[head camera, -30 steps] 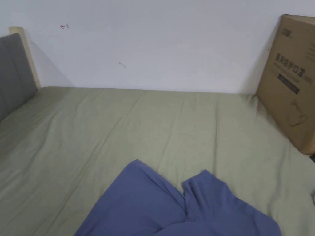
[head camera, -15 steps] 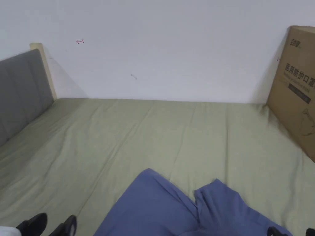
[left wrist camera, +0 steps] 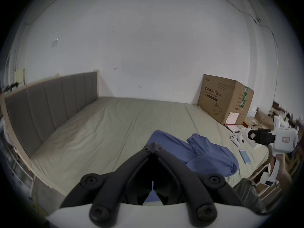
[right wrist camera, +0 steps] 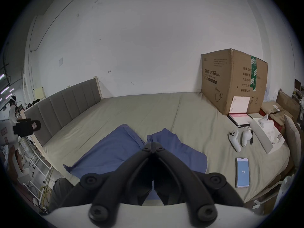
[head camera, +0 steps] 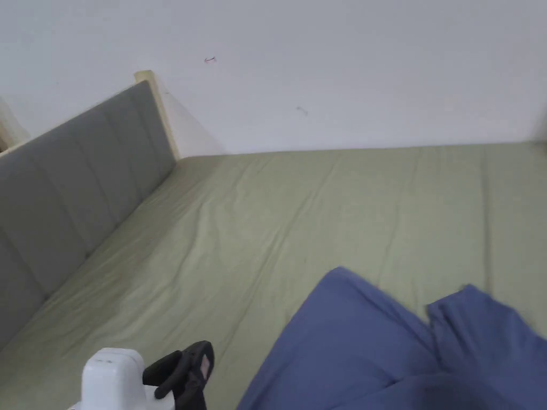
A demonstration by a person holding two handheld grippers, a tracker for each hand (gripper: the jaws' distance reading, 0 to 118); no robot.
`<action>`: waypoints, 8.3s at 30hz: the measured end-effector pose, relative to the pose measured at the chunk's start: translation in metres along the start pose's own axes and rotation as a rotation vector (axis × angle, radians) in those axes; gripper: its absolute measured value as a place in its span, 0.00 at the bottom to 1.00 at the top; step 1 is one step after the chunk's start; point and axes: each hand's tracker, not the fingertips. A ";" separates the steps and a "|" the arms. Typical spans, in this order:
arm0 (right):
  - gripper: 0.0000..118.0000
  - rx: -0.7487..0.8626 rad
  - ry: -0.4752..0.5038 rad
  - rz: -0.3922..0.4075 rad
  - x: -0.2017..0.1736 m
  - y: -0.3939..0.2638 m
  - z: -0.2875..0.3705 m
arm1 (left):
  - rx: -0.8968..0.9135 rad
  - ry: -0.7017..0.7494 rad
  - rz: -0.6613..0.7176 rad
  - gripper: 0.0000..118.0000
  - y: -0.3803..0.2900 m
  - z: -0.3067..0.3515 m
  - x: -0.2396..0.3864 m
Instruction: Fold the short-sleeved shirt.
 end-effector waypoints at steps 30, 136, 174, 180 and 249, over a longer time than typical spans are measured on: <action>0.04 -0.156 -0.091 -0.098 0.076 -0.012 -0.045 | -0.671 0.129 0.031 0.05 -0.124 -0.145 -0.061; 0.02 0.092 -0.128 0.094 0.098 0.265 -0.200 | -0.028 -0.030 -0.029 0.04 0.205 -0.244 -0.018; 0.62 -0.214 -0.199 -0.149 0.107 -0.092 0.003 | -0.162 0.134 -0.091 0.55 -0.059 -0.022 -0.039; 0.61 0.006 -0.082 0.029 0.039 -0.043 0.024 | 0.092 0.066 -0.169 0.55 -0.007 0.022 0.021; 0.03 -0.534 -0.148 -0.143 0.115 -0.121 -0.062 | -0.613 0.069 -0.059 0.06 -0.116 -0.120 -0.060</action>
